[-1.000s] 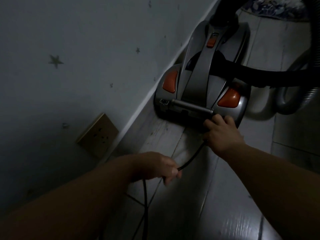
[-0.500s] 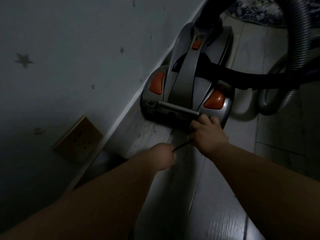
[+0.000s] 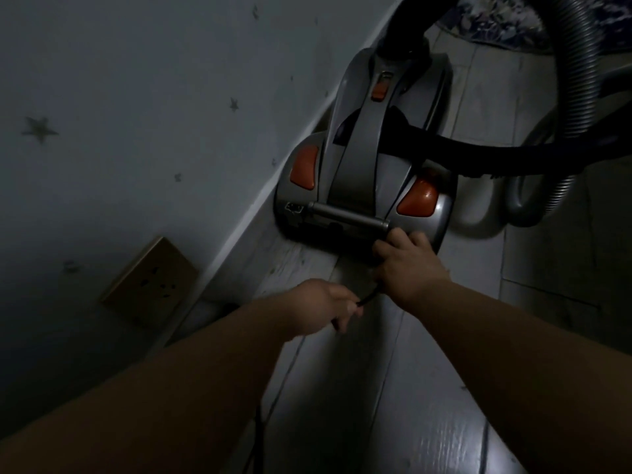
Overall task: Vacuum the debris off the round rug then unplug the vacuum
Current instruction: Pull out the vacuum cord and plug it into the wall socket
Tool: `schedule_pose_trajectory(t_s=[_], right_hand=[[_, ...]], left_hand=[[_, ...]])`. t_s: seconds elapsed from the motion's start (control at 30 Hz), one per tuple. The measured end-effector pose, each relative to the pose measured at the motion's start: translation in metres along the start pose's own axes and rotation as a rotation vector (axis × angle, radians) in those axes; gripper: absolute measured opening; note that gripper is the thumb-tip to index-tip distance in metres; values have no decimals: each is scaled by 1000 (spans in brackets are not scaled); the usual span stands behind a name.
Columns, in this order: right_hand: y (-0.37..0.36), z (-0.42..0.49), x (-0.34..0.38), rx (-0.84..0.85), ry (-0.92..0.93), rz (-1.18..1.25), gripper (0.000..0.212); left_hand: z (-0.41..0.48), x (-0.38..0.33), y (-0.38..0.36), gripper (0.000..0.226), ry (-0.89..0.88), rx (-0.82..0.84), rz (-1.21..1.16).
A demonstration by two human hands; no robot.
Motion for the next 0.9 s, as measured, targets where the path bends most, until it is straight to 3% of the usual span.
schedule_pose_trajectory(t_s=[0.13, 0.33, 0.43, 0.53, 0.77, 0.83, 0.9], right_hand=[[5, -1, 2, 20, 6, 29, 33], [9, -2, 3, 37, -12, 57, 31], [10, -4, 0, 41, 21, 29, 34], [10, -4, -1, 31, 17, 36, 36], [9, -7, -7, 0, 66, 45, 36], [7, -7, -8, 9, 56, 24, 34], [6, -6, -7, 35, 46, -14, 34]], left_hand=[[-32, 54, 21, 17, 48, 248, 18], [-36, 65, 33, 13, 196, 275, -31], [-21, 27, 15, 15, 198, 138, 80], [7, -16, -7, 16, 136, 4, 44], [46, -50, -23, 31, 88, -248, 424], [40, -48, -21, 31, 70, -280, 387], [32, -37, -18, 30, 72, -242, 195]])
Point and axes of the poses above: each hand's wrist, its own z-axis towards the middle knuckle, its own y-axis out of the back of the hand, x = y × z, the point moved 4 cm from there along z, towards the middle knuckle, and after that the axes turned 10 degrees about y, right-handed, at the moved point
